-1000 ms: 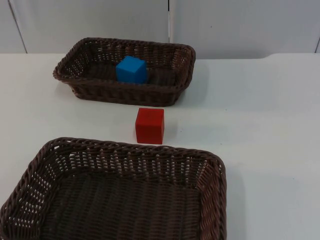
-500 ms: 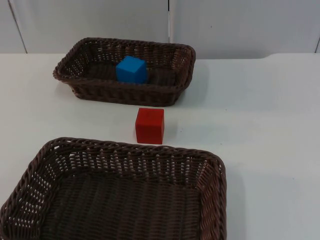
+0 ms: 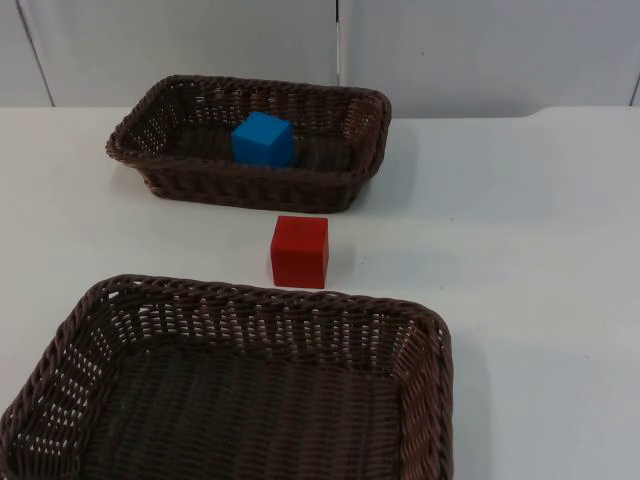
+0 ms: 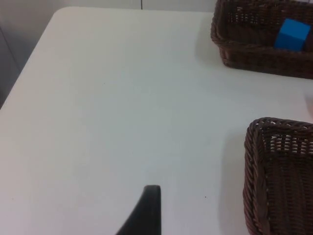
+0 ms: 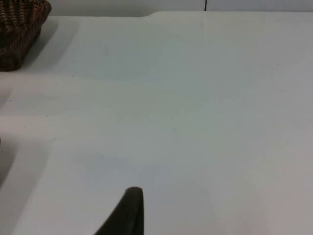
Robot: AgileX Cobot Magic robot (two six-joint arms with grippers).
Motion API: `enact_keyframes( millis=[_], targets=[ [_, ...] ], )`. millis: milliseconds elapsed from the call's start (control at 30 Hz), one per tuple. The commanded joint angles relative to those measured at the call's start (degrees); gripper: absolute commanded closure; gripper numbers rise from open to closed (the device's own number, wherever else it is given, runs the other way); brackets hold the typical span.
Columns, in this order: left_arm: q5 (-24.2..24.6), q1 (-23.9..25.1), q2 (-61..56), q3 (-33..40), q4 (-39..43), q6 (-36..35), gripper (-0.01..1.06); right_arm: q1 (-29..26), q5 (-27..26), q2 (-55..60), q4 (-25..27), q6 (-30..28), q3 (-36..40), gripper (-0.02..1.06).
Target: Pick up one cube with the left hand and place it into the upper basket. Pick up one cube with the right hand and place it into the lower basket.
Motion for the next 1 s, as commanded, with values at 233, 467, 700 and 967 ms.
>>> enact_keyframes(
  millis=[233,467,700,967],
  targets=[
    [0.2,0.1,-0.2,0.3,0.2,-0.2,0.15,-0.2,-2.4,9.2,1.5,-2.6,-5.5,0.0],
    [0.2,0.1,-0.2,0.3,0.2,-0.2,0.15,-0.2,-7.6,28.6,1.7,-2.6,-12.1,0.0],
    [0.2,0.1,-0.2,0.3,0.2,-0.2,0.15,-0.2,-10.3,50.7,6.8,-5.6,-20.4,0.0],
    [0.2,0.1,-0.2,0.3,0.2,-0.2,0.15,-0.2,-12.4,72.7,16.1,-11.6,-32.6,0.0]
  ],
)
